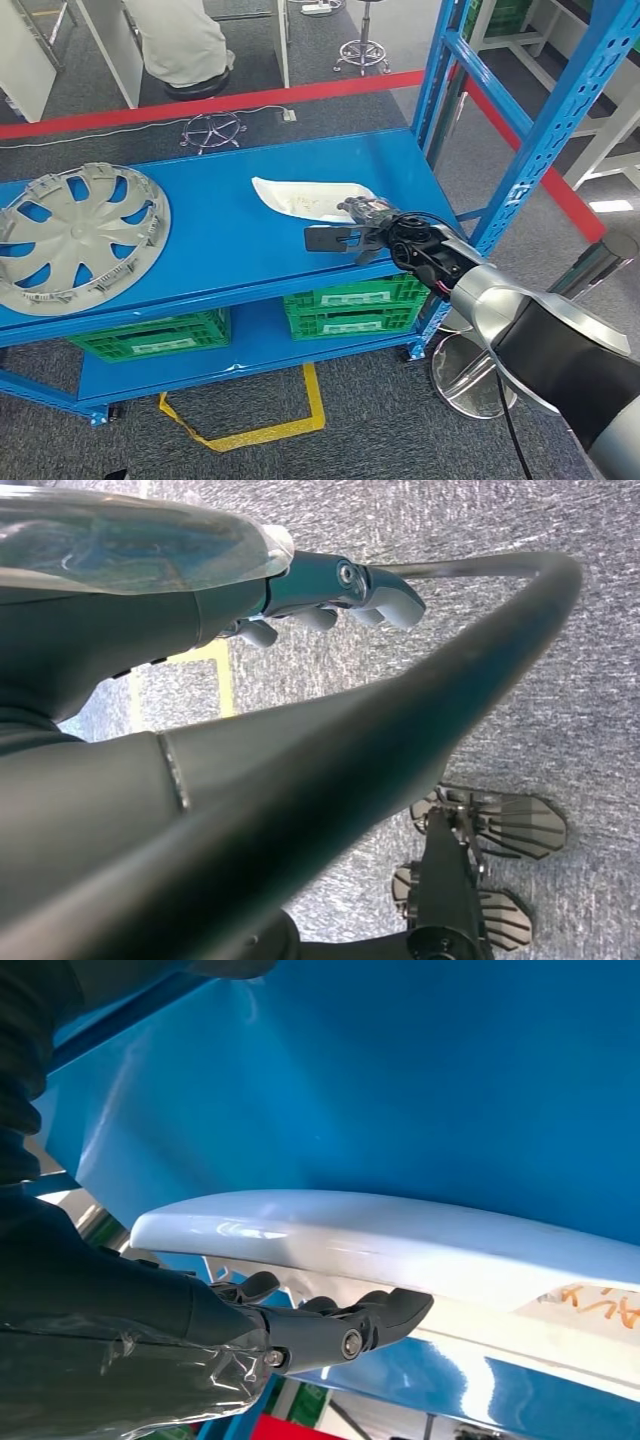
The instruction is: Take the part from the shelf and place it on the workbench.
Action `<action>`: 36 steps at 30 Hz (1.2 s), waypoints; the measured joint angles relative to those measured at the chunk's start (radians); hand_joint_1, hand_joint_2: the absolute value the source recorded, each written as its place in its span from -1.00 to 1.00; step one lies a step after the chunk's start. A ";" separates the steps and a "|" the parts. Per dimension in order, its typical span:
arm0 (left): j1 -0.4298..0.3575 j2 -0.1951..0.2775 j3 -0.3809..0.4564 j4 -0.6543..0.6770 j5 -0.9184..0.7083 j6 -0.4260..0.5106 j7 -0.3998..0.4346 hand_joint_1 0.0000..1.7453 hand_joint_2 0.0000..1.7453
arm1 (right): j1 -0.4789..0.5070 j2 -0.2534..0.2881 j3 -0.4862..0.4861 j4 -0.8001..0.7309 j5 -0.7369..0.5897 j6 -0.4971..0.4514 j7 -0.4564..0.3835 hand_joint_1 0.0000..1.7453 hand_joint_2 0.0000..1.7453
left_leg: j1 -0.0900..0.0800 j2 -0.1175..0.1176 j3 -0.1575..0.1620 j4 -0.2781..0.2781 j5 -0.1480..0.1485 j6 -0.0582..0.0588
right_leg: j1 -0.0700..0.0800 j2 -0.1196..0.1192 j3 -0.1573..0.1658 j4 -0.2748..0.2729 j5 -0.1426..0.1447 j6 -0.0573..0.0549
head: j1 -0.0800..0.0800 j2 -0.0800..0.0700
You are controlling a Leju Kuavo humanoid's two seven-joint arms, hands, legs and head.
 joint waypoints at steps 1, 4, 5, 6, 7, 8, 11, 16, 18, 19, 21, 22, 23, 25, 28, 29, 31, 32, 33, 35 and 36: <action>0.000 0.000 0.000 0.000 0.000 0.000 0.000 -1.00 -1.00 | 0.000 0.000 0.000 0.001 0.000 0.000 0.000 -1.00 1.00 | 0.000 0.000 0.000 0.000 0.000 0.000 | 0.000 0.000 0.000 0.000 0.000 0.000 | 0.000 0.000; 0.000 0.000 -0.002 0.000 0.000 -0.001 0.000 -1.00 -1.00 | 0.000 0.000 0.000 0.002 -0.002 0.000 -0.003 -1.00 1.00 | 0.000 0.000 0.000 0.000 0.000 0.000 | 0.000 0.000 0.000 0.000 0.000 0.000 | 0.000 0.000; 0.000 0.000 -0.003 0.000 0.000 -0.001 0.000 -1.00 -1.00 | 0.000 0.000 0.000 0.002 -0.003 0.000 -0.004 -1.00 1.00 | 0.000 0.000 0.000 0.000 0.000 0.000 | 0.000 0.000 0.000 0.000 0.000 0.000 | 0.000 0.000; -0.001 0.000 -0.004 0.000 0.000 -0.001 0.000 -1.00 -1.00 | 0.000 0.000 0.000 0.002 -0.004 0.000 -0.005 -0.99 1.00 | 0.000 0.000 0.000 0.000 0.000 0.000 | 0.000 0.000 0.000 0.000 0.000 0.000 | 0.000 0.000; -0.001 0.000 -0.005 0.000 0.000 -0.002 0.000 -1.00 -1.00 | 0.000 0.000 0.000 0.002 -0.004 0.000 -0.006 -0.63 1.00 | 0.000 0.000 0.000 0.000 0.000 0.000 | 0.000 0.000 0.000 0.000 0.000 0.000 | 0.000 0.000; -0.001 0.000 -0.006 0.000 0.000 -0.002 0.000 -1.00 -1.00 | 0.000 0.000 0.000 0.002 -0.004 0.000 -0.007 -0.19 1.00 | 0.000 0.000 0.000 0.000 0.000 0.000 | 0.000 0.000 0.000 0.000 0.000 0.000 | 0.000 0.000; -0.001 0.000 -0.009 0.000 0.000 -0.002 0.001 -1.00 -1.00 | 0.000 0.000 0.000 0.002 -0.008 0.000 -0.007 0.58 1.00 | 0.000 0.000 0.000 0.000 0.000 0.000 | 0.000 0.000 0.000 0.000 0.000 0.000 | 0.000 0.000; -0.001 -0.001 -0.016 0.000 0.000 -0.002 0.003 -1.00 -1.00 | 0.000 0.000 0.000 0.002 -0.010 0.000 -0.007 0.12 1.00 | 0.000 0.000 0.000 0.000 0.000 0.000 | 0.000 0.000 0.000 0.000 0.000 0.000 | 0.000 0.000; -0.001 -0.002 -0.016 0.000 0.000 -0.002 0.003 -1.00 -1.00 | 0.000 0.000 0.000 0.002 -0.010 0.000 -0.007 0.12 1.00 | 0.000 0.000 0.000 0.000 0.000 0.000 | 0.000 0.000 0.000 0.000 0.000 0.000 | 0.000 0.000; -0.001 -0.002 -0.017 0.000 0.000 -0.002 0.003 -1.00 -1.00 | 0.000 0.000 0.000 0.002 -0.010 0.000 -0.007 0.12 1.00 | 0.000 0.000 0.000 0.000 0.000 0.000 | 0.000 0.000 0.000 0.000 0.000 0.000 | 0.000 0.000; -0.001 -0.003 -0.017 0.000 0.000 -0.002 0.003 -1.00 -1.00 | 0.000 0.000 0.000 0.002 -0.010 0.000 -0.007 0.12 1.00 | 0.000 0.000 0.000 0.000 0.000 0.000 | 0.000 0.000 0.000 0.000 0.000 0.000 | 0.000 0.000; -0.001 -0.003 -0.017 0.000 0.000 -0.002 0.003 -1.00 -1.00 | 0.000 0.000 -0.001 0.002 -0.010 0.000 -0.007 0.12 1.00 | 0.000 0.000 0.000 0.000 0.000 0.000 | 0.000 0.000 0.000 0.000 0.000 0.000 | 0.000 0.000; -0.001 -0.003 -0.017 0.000 0.000 -0.002 0.003 -1.00 -1.00 | 0.000 0.000 -0.001 0.002 -0.010 0.000 -0.007 0.12 1.00 | 0.000 0.000 0.000 0.000 0.000 0.000 | 0.000 0.000 0.000 0.000 0.000 0.000 | 0.000 0.000; -0.001 -0.004 -0.017 0.000 0.000 -0.002 0.003 -1.00 -1.00 | 0.000 0.000 -0.001 0.002 -0.010 0.000 -0.007 0.11 1.00 | 0.000 0.000 0.000 0.000 0.000 0.000 | 0.000 0.000 0.000 0.000 0.000 0.000 | 0.000 0.000; -0.001 -0.005 -0.017 0.000 0.000 -0.002 0.003 -1.00 -1.00 | 0.000 0.000 -0.001 0.002 -0.010 0.000 -0.007 0.12 1.00 | 0.000 0.000 0.000 0.000 0.000 0.000 | 0.000 0.000 0.000 0.000 0.000 0.000 | 0.000 0.000; -0.001 -0.005 -0.017 0.000 0.000 -0.002 0.003 -1.00 -1.00 | 0.000 0.000 -0.001 0.002 -0.010 0.000 -0.007 0.13 1.00 | 0.000 0.000 0.000 0.000 0.000 0.000 | 0.000 0.000 0.000 0.000 0.000 0.000 | 0.000 0.000; -0.001 -0.005 -0.017 0.000 0.000 -0.002 0.003 -1.00 -1.00 | 0.000 0.000 -0.001 0.002 -0.010 -0.001 -0.006 0.08 1.00 | 0.000 0.000 0.000 0.000 0.000 0.000 | 0.000 0.000 0.000 0.000 0.000 0.000 | 0.000 0.000; -0.001 -0.005 -0.017 0.000 0.000 -0.002 0.003 -1.00 -1.00 | 0.000 0.000 -0.001 0.002 -0.011 -0.001 -0.004 0.06 1.00 | 0.000 0.000 0.000 0.000 0.000 0.000 | 0.000 0.000 0.000 0.000 0.000 0.000 | 0.000 0.000; -0.001 -0.005 -0.017 0.000 0.000 -0.003 0.003 -1.00 -1.00 | 0.000 -0.001 -0.001 0.002 -0.012 -0.001 -0.001 0.05 1.00 | 0.000 0.000 0.000 0.000 0.000 0.000 | 0.000 0.000 0.000 0.000 0.000 0.000 | 0.000 0.000; -0.002 -0.005 -0.018 0.000 0.001 -0.003 0.003 -1.00 -1.00 | 0.000 -0.002 -0.001 0.002 -0.015 -0.002 0.007 0.05 1.00 | 0.000 0.000 0.001 0.000 0.000 0.000 | 0.000 0.000 0.000 0.000 0.000 0.000 | 0.000 0.000; -0.002 -0.005 -0.018 0.000 0.003 -0.004 0.003 -1.00 -1.00 | 0.000 -0.003 -0.001 0.002 -0.017 -0.002 0.010 0.05 1.00 | 0.000 0.000 0.001 0.000 0.000 0.000 | 0.000 0.000 0.000 0.000 0.000 0.000 | 0.000 0.000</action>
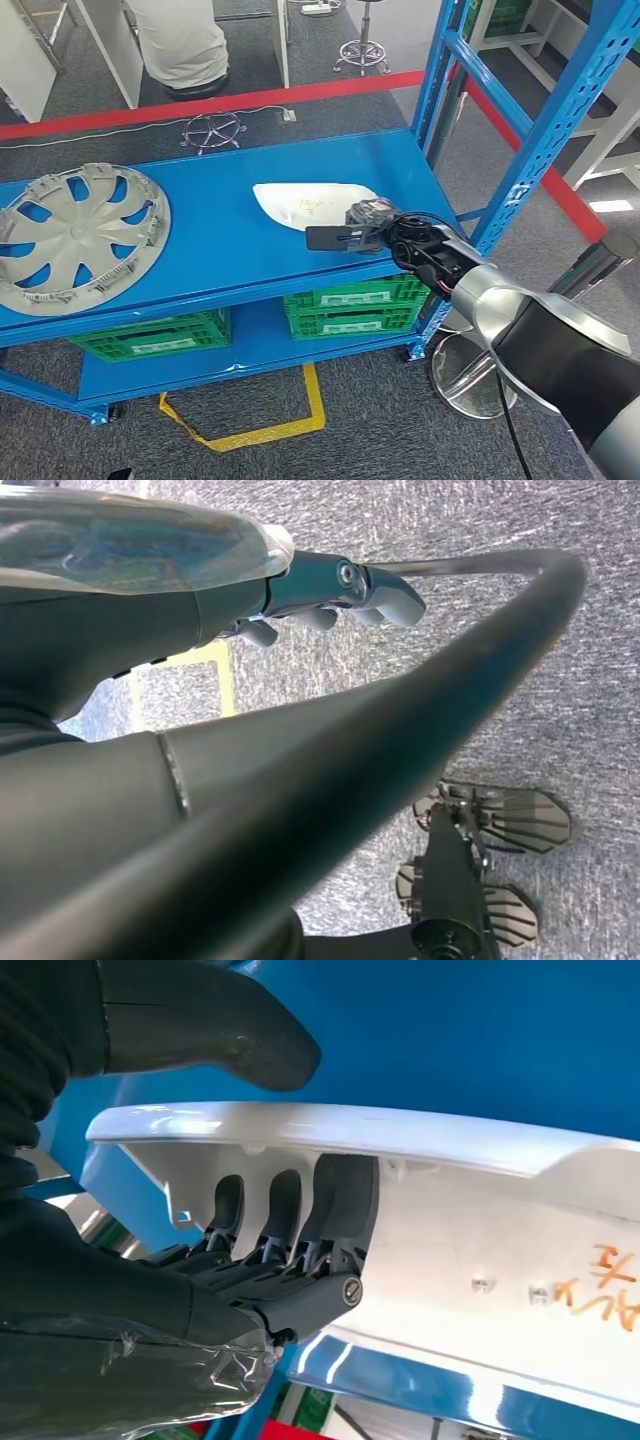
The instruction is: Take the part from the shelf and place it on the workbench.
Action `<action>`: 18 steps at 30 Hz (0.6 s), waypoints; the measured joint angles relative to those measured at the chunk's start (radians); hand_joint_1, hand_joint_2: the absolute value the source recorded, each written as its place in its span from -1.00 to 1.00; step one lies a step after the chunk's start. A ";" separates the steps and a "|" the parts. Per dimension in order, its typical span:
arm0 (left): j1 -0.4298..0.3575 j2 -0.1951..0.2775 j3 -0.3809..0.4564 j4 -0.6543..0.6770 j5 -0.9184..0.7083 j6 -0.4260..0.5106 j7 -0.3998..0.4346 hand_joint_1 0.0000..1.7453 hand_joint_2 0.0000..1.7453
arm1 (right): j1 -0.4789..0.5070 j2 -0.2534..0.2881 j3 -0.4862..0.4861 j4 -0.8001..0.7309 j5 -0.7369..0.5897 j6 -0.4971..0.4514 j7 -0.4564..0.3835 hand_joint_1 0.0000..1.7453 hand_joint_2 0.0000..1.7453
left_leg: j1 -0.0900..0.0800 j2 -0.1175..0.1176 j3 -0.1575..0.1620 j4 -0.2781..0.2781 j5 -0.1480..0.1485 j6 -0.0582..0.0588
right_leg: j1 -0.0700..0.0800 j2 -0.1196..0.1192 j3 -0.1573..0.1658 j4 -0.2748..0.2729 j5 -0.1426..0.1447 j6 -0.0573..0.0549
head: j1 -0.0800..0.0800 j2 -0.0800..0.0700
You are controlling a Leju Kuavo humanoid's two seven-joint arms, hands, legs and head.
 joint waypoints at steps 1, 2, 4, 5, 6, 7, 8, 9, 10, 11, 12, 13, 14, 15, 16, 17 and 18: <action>0.000 0.000 0.000 0.000 0.002 -0.001 0.000 -1.00 -1.00 | 0.000 -0.001 0.000 0.000 -0.002 0.000 0.003 0.05 1.00 | 0.000 0.000 0.000 0.000 0.000 0.000 | 0.000 0.000 0.000 0.000 0.000 0.000 | 0.000 0.000; -0.001 0.000 -0.001 0.000 0.005 -0.001 0.000 -1.00 -1.00 | 0.000 -0.002 0.000 0.000 -0.003 0.000 0.006 0.06 1.00 | 0.000 0.000 0.000 0.000 0.000 0.000 | 0.000 0.000 0.000 0.000 0.000 0.000 | 0.000 0.000; -0.002 0.000 -0.001 0.000 0.008 -0.003 0.000 -1.00 -1.00 | 0.000 -0.004 0.000 0.000 -0.006 0.000 0.010 0.09 1.00 | 0.000 0.000 0.000 0.000 0.000 0.000 | 0.000 0.000 0.000 0.000 0.000 0.000 | 0.000 0.000; -0.002 0.000 -0.001 0.000 0.009 -0.003 0.000 -1.00 -1.00 | 0.000 -0.005 0.000 0.000 -0.006 0.001 0.012 0.09 1.00 | 0.000 0.000 0.000 0.000 0.000 0.000 | 0.000 0.000 0.000 0.000 0.000 0.000 | 0.000 0.000; -0.002 0.000 -0.002 0.000 0.010 -0.003 0.000 -1.00 -1.00 | 0.000 -0.006 0.000 0.000 -0.006 0.001 0.012 0.10 1.00 | 0.000 0.000 0.000 0.000 0.000 0.000 | 0.000 0.000 0.000 0.000 0.000 0.000 | 0.000 0.000; -0.002 0.000 -0.002 0.000 0.010 -0.003 0.000 -1.00 -1.00 | 0.000 -0.006 0.000 0.000 -0.006 0.001 0.012 0.10 1.00 | 0.000 0.000 0.000 0.000 0.000 0.000 | 0.000 0.000 0.000 0.000 0.000 0.000 | 0.000 0.000; -0.002 0.000 -0.002 0.000 0.010 -0.003 0.000 -1.00 -1.00 | 0.000 -0.007 0.000 0.000 -0.006 0.001 0.013 0.14 1.00 | 0.000 0.000 0.000 0.000 0.000 0.000 | 0.000 0.000 0.000 0.000 0.000 0.000 | 0.000 0.000; -0.003 0.000 -0.002 0.000 0.011 -0.003 0.000 -1.00 -1.00 | 0.000 -0.008 0.000 0.000 -0.006 0.001 0.015 0.29 1.00 | 0.000 0.000 0.000 0.000 0.000 0.000 | 0.000 0.000 0.000 0.000 0.000 0.000 | 0.000 0.000; -0.003 0.000 -0.003 0.000 0.013 -0.003 -0.001 -1.00 -1.00 | 0.000 -0.009 0.000 -0.001 -0.006 0.001 0.018 0.47 1.00 | 0.000 0.000 0.000 0.000 0.000 0.000 | 0.000 0.000 0.000 0.000 0.000 0.000 | 0.000 0.000; -0.003 0.000 -0.004 0.000 0.016 -0.003 -0.001 -1.00 -1.00 | 0.000 -0.011 0.000 -0.001 -0.006 0.001 0.021 0.69 1.00 | 0.000 0.000 0.000 0.000 0.000 0.000 | 0.000 0.000 0.000 0.000 0.000 0.000 | 0.000 0.000; -0.003 0.000 -0.004 0.000 0.020 -0.003 -0.002 -1.00 -1.00 | -0.001 -0.012 0.000 -0.002 -0.007 0.002 0.024 0.88 1.00 | 0.000 0.000 0.000 0.000 0.000 0.000 | 0.000 0.000 0.000 0.000 0.000 0.000 | 0.000 0.000; -0.003 0.000 -0.004 0.000 0.023 -0.003 -0.002 -1.00 -0.50 | -0.002 -0.014 0.000 -0.004 -0.007 0.002 0.025 0.95 1.00 | 0.000 0.000 0.000 0.000 0.000 0.000 | 0.000 0.000 0.000 0.000 0.000 0.000 | 0.000 0.000; -0.003 0.000 -0.004 0.000 0.026 -0.003 -0.002 -1.00 0.00 | -0.003 -0.015 0.000 -0.005 -0.008 0.002 0.026 1.00 1.00 | 0.000 0.000 0.001 0.000 0.000 0.000 | 0.000 0.000 0.000 0.000 0.000 0.000 | 0.000 0.000; -0.003 0.000 -0.004 0.000 0.030 -0.004 -0.003 -1.00 0.50 | -0.004 -0.016 0.000 -0.005 -0.009 0.002 0.027 1.00 1.00 | 0.000 0.000 0.001 0.000 0.000 0.000 | 0.000 0.000 0.001 0.000 0.000 0.000 | 0.000 0.000; -0.003 0.000 -0.004 0.000 0.033 -0.004 -0.004 -1.00 1.00 | -0.004 -0.016 0.000 -0.007 -0.009 0.002 0.028 1.00 1.00 | 0.000 0.000 0.001 0.000 0.000 0.000 | 0.000 0.000 0.001 0.000 0.000 0.000 | 0.000 0.000; -0.002 0.000 -0.004 0.000 0.038 -0.005 -0.005 -1.00 1.00 | -0.004 -0.016 0.000 -0.008 -0.010 0.002 0.028 1.00 1.00 | 0.000 0.000 0.001 0.000 0.000 0.000 | 0.000 0.000 0.001 0.000 0.000 0.000 | 0.000 0.000; -0.002 0.000 -0.004 0.000 0.043 -0.007 -0.008 -1.00 1.00 | -0.004 -0.016 0.000 -0.009 -0.011 0.002 0.028 1.00 1.00 | 0.000 0.000 0.001 0.000 0.000 0.000 | 0.000 0.000 0.001 0.000 0.000 0.000 | 0.000 0.000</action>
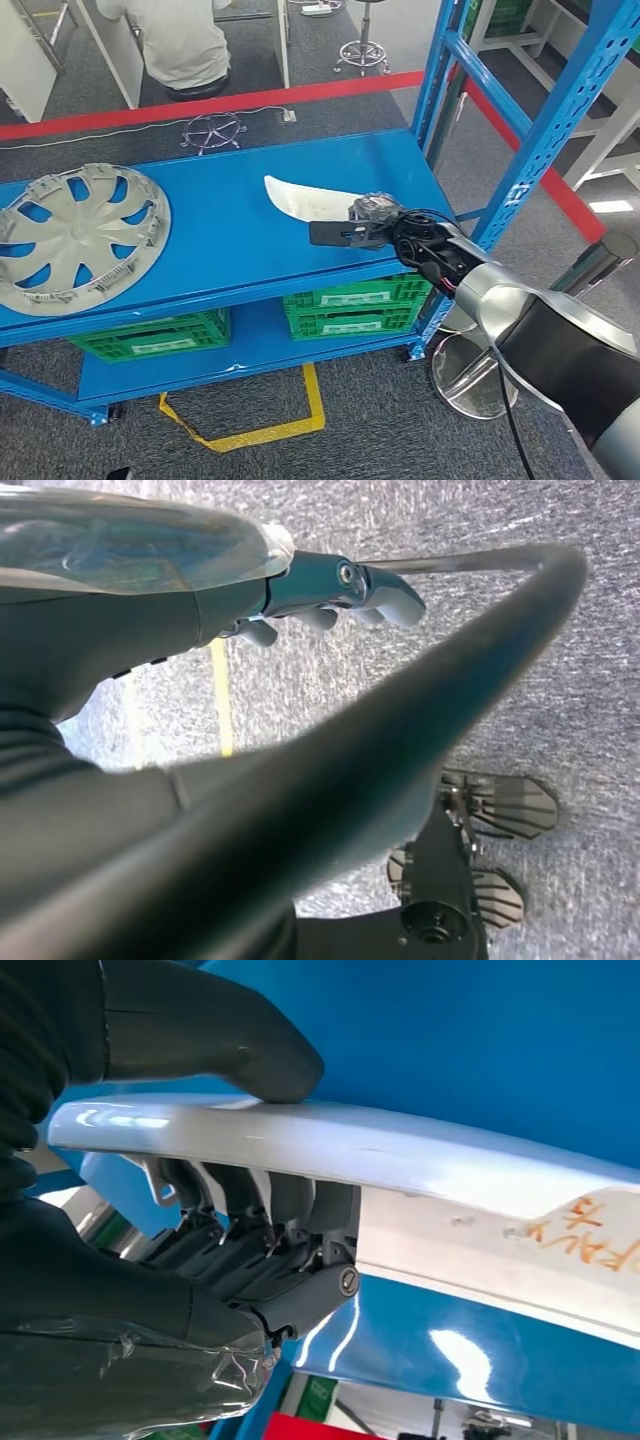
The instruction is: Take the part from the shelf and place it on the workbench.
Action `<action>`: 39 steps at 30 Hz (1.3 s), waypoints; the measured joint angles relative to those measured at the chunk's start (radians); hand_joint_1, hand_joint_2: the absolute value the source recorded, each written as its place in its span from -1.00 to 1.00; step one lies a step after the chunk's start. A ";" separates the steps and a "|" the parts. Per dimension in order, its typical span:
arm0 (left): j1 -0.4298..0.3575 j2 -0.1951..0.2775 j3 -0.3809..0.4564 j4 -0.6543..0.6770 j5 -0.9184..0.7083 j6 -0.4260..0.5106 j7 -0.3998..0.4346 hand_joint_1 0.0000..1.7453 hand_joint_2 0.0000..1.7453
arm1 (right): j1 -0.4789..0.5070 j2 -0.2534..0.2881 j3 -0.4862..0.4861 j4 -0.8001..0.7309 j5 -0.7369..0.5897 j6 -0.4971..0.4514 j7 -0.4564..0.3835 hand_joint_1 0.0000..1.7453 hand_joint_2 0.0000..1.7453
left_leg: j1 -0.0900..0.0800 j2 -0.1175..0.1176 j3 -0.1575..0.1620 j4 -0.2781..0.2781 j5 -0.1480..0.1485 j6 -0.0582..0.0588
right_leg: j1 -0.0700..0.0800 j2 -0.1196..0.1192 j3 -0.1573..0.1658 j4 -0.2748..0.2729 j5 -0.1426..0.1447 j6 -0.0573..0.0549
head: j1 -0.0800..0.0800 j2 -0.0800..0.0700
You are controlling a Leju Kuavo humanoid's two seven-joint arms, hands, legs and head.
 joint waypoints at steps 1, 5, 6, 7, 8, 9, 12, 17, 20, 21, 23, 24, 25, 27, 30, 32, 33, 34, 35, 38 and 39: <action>0.001 0.000 0.000 0.000 0.003 -0.001 -0.002 -1.00 1.00 | 0.000 0.000 0.000 -0.001 -0.001 0.000 0.000 1.00 1.00 | 0.000 0.000 0.000 0.000 0.000 0.000 | 0.000 0.000 0.000 0.000 0.000 0.000 | 0.000 0.000; 0.003 0.001 0.000 0.000 0.018 -0.005 -0.016 -1.00 1.00 | -0.002 0.000 0.000 -0.004 -0.001 0.003 0.000 1.00 1.00 | 0.000 0.000 0.001 0.000 0.000 0.000 | 0.000 0.000 0.001 0.000 0.000 0.000 | 0.000 0.000; 0.004 0.001 0.000 0.000 0.019 -0.006 -0.018 -1.00 1.00 | -0.002 0.000 0.000 -0.004 -0.001 0.003 -0.001 1.00 1.00 | 0.000 0.000 0.001 0.000 0.000 0.000 | 0.000 0.000 0.001 0.000 0.000 0.000 | 0.000 0.000; 0.005 0.002 0.000 0.000 0.020 -0.006 -0.021 -1.00 1.00 | -0.002 0.000 0.001 -0.005 -0.001 0.004 -0.001 1.00 1.00 | 0.000 0.000 0.001 0.000 0.000 0.000 | 0.000 0.000 0.001 0.000 0.000 0.000 | 0.000 0.000; 0.005 0.002 0.000 0.000 0.021 -0.006 -0.025 -1.00 1.00 | -0.003 0.000 0.001 -0.006 -0.003 0.004 -0.002 1.00 1.00 | 0.000 0.000 0.001 0.000 0.000 0.000 | 0.000 0.000 0.001 0.000 0.000 0.000 | 0.000 0.000; 0.006 0.002 0.000 0.000 0.022 -0.006 -0.029 -1.00 1.00 | -0.003 0.000 0.001 -0.006 -0.004 0.004 -0.003 1.00 1.00 | 0.000 0.000 0.001 0.000 0.000 0.000 | 0.000 0.000 0.001 0.000 0.000 0.000 | 0.000 0.000; 0.006 0.003 0.000 0.000 0.023 -0.006 -0.043 -1.00 1.00 | -0.004 0.000 0.001 -0.007 -0.007 0.004 -0.005 1.00 1.00 | 0.000 0.000 0.001 0.000 0.000 0.000 | 0.000 0.000 0.001 0.000 0.000 0.000 | 0.000 0.000; 0.006 0.004 0.000 0.000 0.024 -0.005 -0.049 -1.00 1.00 | -0.005 0.000 0.002 -0.007 -0.008 0.004 -0.007 1.00 1.00 | 0.000 0.000 0.001 0.000 0.000 0.000 | 0.000 0.000 0.001 0.000 0.000 0.000 | 0.000 0.000; 0.006 0.005 0.000 0.000 0.023 0.006 -0.055 -1.00 1.00 | -0.005 0.000 0.003 -0.007 -0.011 0.002 -0.008 1.00 1.00 | 0.000 0.000 0.001 0.000 0.000 0.000 | 0.000 0.000 0.001 0.000 0.000 0.000 | 0.000 0.000; 0.006 0.006 0.000 0.000 0.025 0.012 -0.057 -1.00 1.00 | -0.006 0.000 0.004 -0.007 -0.012 0.000 -0.007 1.00 1.00 | 0.000 0.000 0.001 0.000 0.000 0.000 | 0.000 0.000 0.001 0.000 0.000 0.000 | 0.000 0.000; 0.007 0.007 0.000 0.000 0.034 0.019 -0.059 -1.00 1.00 | -0.006 0.000 0.005 -0.007 -0.014 -0.008 -0.004 1.00 1.00 | 0.000 0.000 0.001 0.000 0.000 0.000 | 0.000 0.000 0.002 0.000 0.000 0.000 | 0.000 0.000; 0.007 0.008 0.000 0.000 0.039 0.021 -0.059 -1.00 1.00 | -0.006 0.000 0.007 -0.007 -0.014 -0.013 0.000 1.00 1.00 | 0.000 0.000 0.001 0.000 0.000 0.000 | 0.000 0.000 0.002 0.000 0.000 0.000 | 0.000 0.000; 0.008 0.009 0.000 0.000 0.042 0.021 -0.059 -1.00 1.00 | -0.006 0.001 0.008 -0.007 -0.014 -0.019 0.004 1.00 1.00 | 0.000 0.000 0.001 0.000 0.000 0.000 | 0.000 0.000 0.002 0.000 0.000 0.000 | 0.000 0.000; 0.010 0.010 0.000 0.000 0.048 0.022 -0.058 -1.00 1.00 | -0.006 0.002 0.011 -0.007 -0.011 -0.037 0.018 1.00 1.00 | 0.000 0.000 0.001 0.000 0.000 0.000 | 0.000 0.000 0.002 0.000 0.000 0.000 | 0.000 0.000; 0.014 0.010 0.000 0.000 0.057 0.026 -0.056 -1.00 1.00 | -0.006 0.005 0.017 -0.007 -0.005 -0.084 0.045 1.00 1.00 | 0.000 -0.001 0.001 0.000 0.000 0.000 | 0.000 -0.001 0.002 0.000 0.000 0.000 | 0.000 0.000; 0.017 0.011 0.000 0.000 0.058 0.027 -0.055 -1.00 1.00 | -0.006 0.006 0.018 -0.007 -0.003 -0.100 0.054 1.00 1.00 | 0.000 -0.001 0.001 0.000 0.000 0.000 | 0.000 -0.001 0.002 0.000 0.000 0.000 | 0.000 0.000; 0.018 0.011 0.000 0.000 0.058 0.027 -0.055 -1.00 1.00 | -0.006 0.006 0.019 -0.007 -0.003 -0.103 0.055 1.00 1.00 | 0.000 -0.001 0.001 0.000 0.000 0.000 | 0.000 -0.001 0.002 0.000 0.000 0.000 | 0.000 0.000; 0.018 0.011 0.000 0.000 0.058 0.027 -0.055 -1.00 1.00 | -0.006 0.006 0.020 -0.007 -0.003 -0.104 0.055 1.00 1.00 | 0.000 -0.001 0.001 0.000 0.000 0.000 | 0.000 -0.001 0.002 0.000 0.000 0.000 | 0.000 0.000; 0.019 0.011 0.000 0.000 0.058 0.027 -0.055 -1.00 1.00 | -0.006 0.006 0.021 -0.007 -0.003 -0.105 0.055 1.00 1.00 | 0.000 -0.001 0.001 0.000 0.000 0.000 | 0.000 0.000 0.002 0.000 0.000 0.000 | 0.000 0.000; 0.019 0.011 0.000 0.000 0.058 0.028 -0.055 -1.00 1.00 | -0.006 0.007 0.024 -0.007 -0.002 -0.109 0.057 1.00 1.00 | 0.000 -0.001 0.001 0.000 0.000 0.000 | 0.000 -0.001 0.002 0.000 0.000 0.000 | 0.000 0.000; 0.019 0.011 0.000 0.000 0.058 0.029 -0.055 -1.00 1.00 | -0.006 0.007 0.024 -0.007 -0.001 -0.118 0.062 1.00 1.00 | 0.000 -0.001 0.001 0.000 0.000 0.000 | 0.000 -0.001 0.002 0.000 0.000 0.000 | 0.000 0.000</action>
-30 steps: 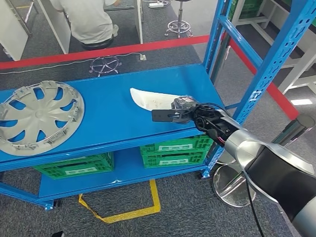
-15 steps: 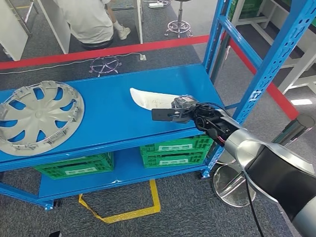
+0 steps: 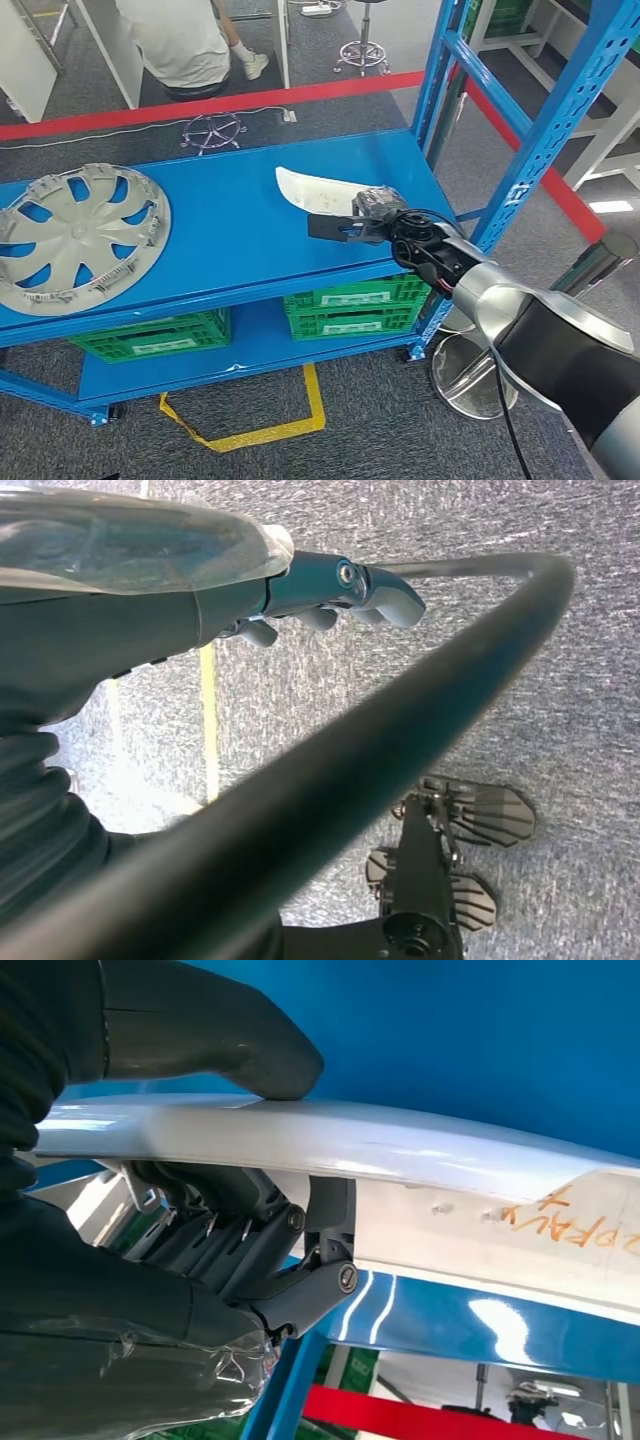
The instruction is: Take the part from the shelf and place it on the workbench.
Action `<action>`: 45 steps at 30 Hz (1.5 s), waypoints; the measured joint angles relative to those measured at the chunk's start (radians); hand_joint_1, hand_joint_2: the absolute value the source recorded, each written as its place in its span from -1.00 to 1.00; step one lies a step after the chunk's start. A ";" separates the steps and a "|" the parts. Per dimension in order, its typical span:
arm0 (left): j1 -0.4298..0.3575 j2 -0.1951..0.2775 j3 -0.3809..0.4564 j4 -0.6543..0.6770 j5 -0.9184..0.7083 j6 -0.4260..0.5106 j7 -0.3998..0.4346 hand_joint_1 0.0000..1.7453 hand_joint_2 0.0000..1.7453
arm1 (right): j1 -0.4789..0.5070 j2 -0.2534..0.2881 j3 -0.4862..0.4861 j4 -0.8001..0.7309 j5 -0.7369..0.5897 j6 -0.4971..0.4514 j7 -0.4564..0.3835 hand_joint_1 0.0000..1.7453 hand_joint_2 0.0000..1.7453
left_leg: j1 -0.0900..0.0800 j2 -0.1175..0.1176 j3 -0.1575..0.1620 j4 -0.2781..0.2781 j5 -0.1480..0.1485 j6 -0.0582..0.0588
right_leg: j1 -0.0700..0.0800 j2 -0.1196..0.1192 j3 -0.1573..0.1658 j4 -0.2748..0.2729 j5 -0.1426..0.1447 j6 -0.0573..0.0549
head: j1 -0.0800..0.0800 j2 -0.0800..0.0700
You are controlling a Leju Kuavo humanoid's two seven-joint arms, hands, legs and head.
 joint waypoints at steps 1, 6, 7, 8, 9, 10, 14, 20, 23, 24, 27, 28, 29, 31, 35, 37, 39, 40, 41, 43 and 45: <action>0.000 0.000 0.000 0.000 0.000 0.001 0.000 -1.00 1.00 | 0.000 0.000 0.000 0.000 0.002 -0.018 0.007 1.00 1.00 | 0.000 0.000 0.000 0.000 0.000 0.000 | 0.000 0.000 0.000 0.000 0.000 0.000 | 0.000 0.000; 0.000 0.000 0.000 0.000 -0.002 0.014 0.010 -1.00 1.00 | -0.003 -0.001 -0.013 -0.010 0.012 -0.217 0.053 1.00 1.00 | 0.000 0.000 0.000 0.000 0.000 0.000 | 0.000 0.000 0.000 0.000 0.000 0.000 | 0.000 0.000; 0.000 0.000 0.000 0.000 -0.004 0.016 0.013 -1.00 1.00 | -0.004 -0.003 -0.019 -0.018 0.019 -0.256 0.060 1.00 1.00 | 0.000 0.000 0.000 0.000 0.000 0.000 | 0.000 0.001 -0.001 0.000 0.000 0.000 | 0.000 0.000; -0.001 -0.001 0.000 0.000 -0.005 0.018 0.016 -1.00 1.00 | -0.004 -0.005 -0.026 -0.027 0.028 -0.291 0.066 1.00 1.00 | 0.000 0.000 0.000 0.000 0.000 0.000 | 0.000 0.001 -0.001 0.000 0.000 0.000 | 0.000 0.000; -0.001 -0.001 0.000 0.000 -0.006 0.020 0.019 -1.00 1.00 | -0.004 -0.008 -0.033 -0.039 0.040 -0.321 0.072 1.00 1.00 | 0.000 0.001 0.000 0.000 0.000 0.000 | 0.000 0.001 -0.001 0.000 0.000 0.000 | 0.000 0.000; -0.002 -0.001 -0.001 0.000 -0.006 0.022 0.021 -1.00 1.00 | -0.004 -0.011 -0.041 -0.052 0.055 -0.351 0.077 1.00 1.00 | 0.000 0.001 0.000 0.000 0.000 0.000 | 0.000 0.001 -0.001 0.000 0.000 0.000 | 0.000 0.000; -0.004 -0.003 -0.004 0.000 -0.006 0.028 0.025 -1.00 1.00 | 0.009 -0.026 -0.082 -0.130 0.103 -0.427 0.078 1.00 1.00 | 0.000 0.001 0.000 0.000 0.000 0.000 | 0.000 0.001 -0.001 0.000 0.000 0.000 | 0.000 0.000; -0.007 -0.005 -0.013 0.000 0.001 0.034 0.025 -1.00 1.00 | 0.044 -0.036 -0.156 -0.271 0.114 -0.499 0.023 1.00 1.00 | 0.000 0.001 0.000 0.000 0.000 0.000 | 0.000 0.001 -0.001 0.000 0.000 0.000 | 0.000 0.000; -0.007 -0.007 -0.020 0.000 0.006 0.035 0.025 -1.00 1.00 | 0.061 -0.036 -0.188 -0.342 0.081 -0.510 -0.011 1.00 1.00 | 0.000 0.001 0.000 0.000 0.000 0.000 | 0.000 0.001 -0.001 0.000 0.000 0.000 | 0.000 0.000; -0.007 -0.007 -0.021 0.000 0.008 0.035 0.025 -1.00 1.00 | 0.065 -0.036 -0.196 -0.362 0.069 -0.511 -0.022 1.00 1.00 | 0.000 0.001 0.000 0.000 0.000 0.000 | 0.000 0.001 -0.001 0.000 0.000 0.000 | 0.000 0.000; -0.007 -0.008 -0.023 0.000 0.014 0.040 0.023 -1.00 1.00 | 0.080 -0.035 -0.216 -0.411 -0.010 -0.502 -0.080 1.00 1.00 | 0.000 0.000 0.000 0.000 0.000 0.000 | 0.000 0.001 0.000 0.000 0.000 0.000 | 0.000 0.000; -0.007 -0.008 -0.024 0.000 0.017 0.041 0.021 -1.00 1.00 | 0.088 -0.033 -0.223 -0.430 -0.064 -0.486 -0.116 1.00 1.00 | 0.000 0.000 0.000 0.000 0.000 0.000 | 0.000 0.001 0.000 0.000 0.000 0.000 | 0.000 0.000; -0.007 -0.009 -0.025 0.000 0.019 0.043 0.020 -1.00 1.00 | 0.096 -0.030 -0.230 -0.451 -0.128 -0.460 -0.154 1.00 1.00 | 0.000 0.000 0.000 -0.001 0.000 0.000 | 0.000 0.001 0.000 0.000 0.000 0.000 | 0.000 0.000; -0.006 -0.009 -0.025 0.000 0.025 0.044 0.018 -1.00 1.00 | 0.118 -0.021 -0.240 -0.497 -0.272 -0.386 -0.226 1.00 1.00 | 0.000 0.000 0.000 -0.001 0.000 0.000 | 0.000 0.001 0.000 0.000 0.000 0.000 | 0.000 0.000; -0.004 -0.009 -0.026 0.000 0.035 0.048 0.010 -1.00 1.00 | 0.165 0.018 -0.243 -0.572 -0.478 -0.243 -0.321 1.00 1.00 | 0.000 0.001 0.000 -0.001 0.000 -0.001 | 0.000 0.002 0.000 0.000 0.000 0.000 | 0.000 0.000; -0.002 -0.010 -0.026 0.000 0.039 0.051 0.006 -1.00 1.00 | 0.186 0.042 -0.242 -0.607 -0.569 -0.182 -0.366 1.00 1.00 | 0.001 0.000 0.000 -0.001 0.000 -0.001 | 0.000 0.002 0.000 0.000 -0.001 -0.001 | 0.000 0.000; 0.000 -0.010 -0.026 0.000 0.043 0.052 0.004 -1.00 1.00 | 0.202 0.063 -0.240 -0.638 -0.640 -0.134 -0.399 1.00 1.00 | 0.001 0.000 0.000 -0.001 0.000 -0.001 | 0.000 0.001 0.000 0.000 -0.001 -0.002 | 0.000 0.000; 0.001 -0.010 -0.026 0.000 0.044 0.052 0.004 -1.00 1.00 | 0.208 0.072 -0.239 -0.652 -0.665 -0.116 -0.410 1.00 1.00 | 0.001 0.000 0.000 -0.001 0.000 -0.001 | 0.000 0.001 0.000 0.000 -0.001 -0.002 | 0.000 0.000; 0.001 -0.010 -0.026 0.000 0.045 0.052 0.004 -1.00 1.00 | 0.215 0.079 -0.238 -0.666 -0.695 -0.094 -0.418 1.00 1.00 | 0.001 0.000 0.000 -0.001 0.000 -0.001 | 0.000 0.001 0.000 0.000 -0.001 -0.002 | 0.000 0.000; 0.002 -0.011 -0.026 0.000 0.047 0.053 0.004 -1.00 1.00 | 0.232 0.090 -0.237 -0.698 -0.767 -0.037 -0.432 1.00 1.00 | 0.001 0.000 0.000 -0.002 -0.001 -0.001 | 0.000 0.001 0.000 0.000 -0.002 -0.002 | 0.000 0.000; 0.002 -0.011 -0.027 0.000 0.049 0.054 0.005 -1.00 1.00 | 0.254 0.100 -0.233 -0.732 -0.839 0.026 -0.439 1.00 1.00 | 0.001 0.000 0.000 -0.002 -0.001 -0.001 | 0.000 0.001 -0.001 0.000 -0.002 -0.002 | 0.000 0.000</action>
